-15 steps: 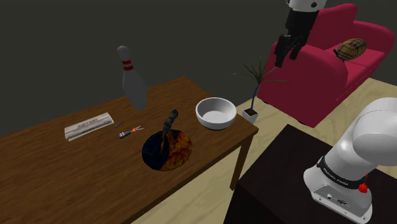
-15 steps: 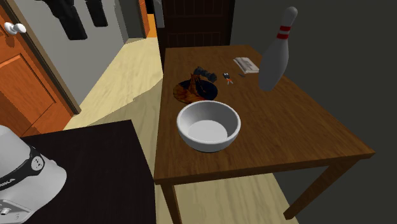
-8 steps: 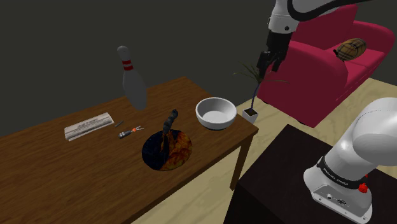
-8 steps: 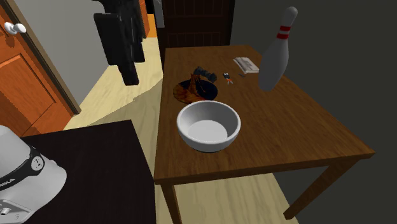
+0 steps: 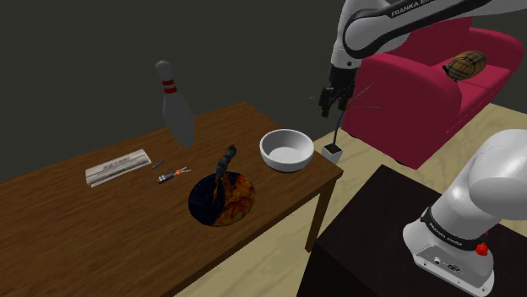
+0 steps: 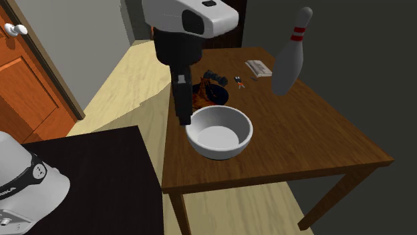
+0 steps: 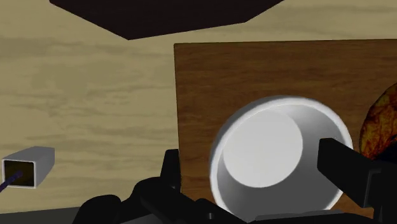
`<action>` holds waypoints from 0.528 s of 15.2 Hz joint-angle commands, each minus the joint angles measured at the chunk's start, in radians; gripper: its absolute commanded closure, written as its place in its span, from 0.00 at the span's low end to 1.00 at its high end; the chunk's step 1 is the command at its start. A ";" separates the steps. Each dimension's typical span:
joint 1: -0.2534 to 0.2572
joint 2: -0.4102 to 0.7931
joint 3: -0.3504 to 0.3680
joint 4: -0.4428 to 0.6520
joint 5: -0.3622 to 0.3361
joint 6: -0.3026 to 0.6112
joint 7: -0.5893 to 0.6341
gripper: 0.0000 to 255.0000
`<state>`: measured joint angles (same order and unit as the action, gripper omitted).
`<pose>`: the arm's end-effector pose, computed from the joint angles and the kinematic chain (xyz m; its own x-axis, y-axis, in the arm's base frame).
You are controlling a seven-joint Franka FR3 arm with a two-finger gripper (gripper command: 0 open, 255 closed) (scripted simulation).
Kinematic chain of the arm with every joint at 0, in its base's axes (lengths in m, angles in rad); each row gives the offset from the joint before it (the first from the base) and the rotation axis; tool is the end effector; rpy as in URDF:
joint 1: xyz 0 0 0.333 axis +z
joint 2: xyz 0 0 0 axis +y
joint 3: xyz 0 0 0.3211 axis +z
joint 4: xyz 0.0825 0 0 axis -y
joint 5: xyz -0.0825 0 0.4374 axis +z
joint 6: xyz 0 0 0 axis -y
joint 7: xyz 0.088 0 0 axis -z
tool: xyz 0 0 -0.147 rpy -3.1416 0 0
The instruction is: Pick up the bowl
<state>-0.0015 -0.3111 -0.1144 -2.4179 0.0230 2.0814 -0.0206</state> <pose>0.4799 -0.0523 0.3615 0.9946 -0.1000 -0.0267 -0.1013 -0.9933 -0.0552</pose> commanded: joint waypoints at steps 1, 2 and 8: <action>0.004 0.073 -0.011 0.019 0.021 0.050 -0.023 0.00; 0.007 0.113 -0.016 0.031 0.033 0.074 -0.036 0.00; 0.013 0.355 -0.031 0.132 0.126 0.191 -0.121 0.00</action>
<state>0.0110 0.0068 -0.1441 -2.3032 0.1320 2.2563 -0.1273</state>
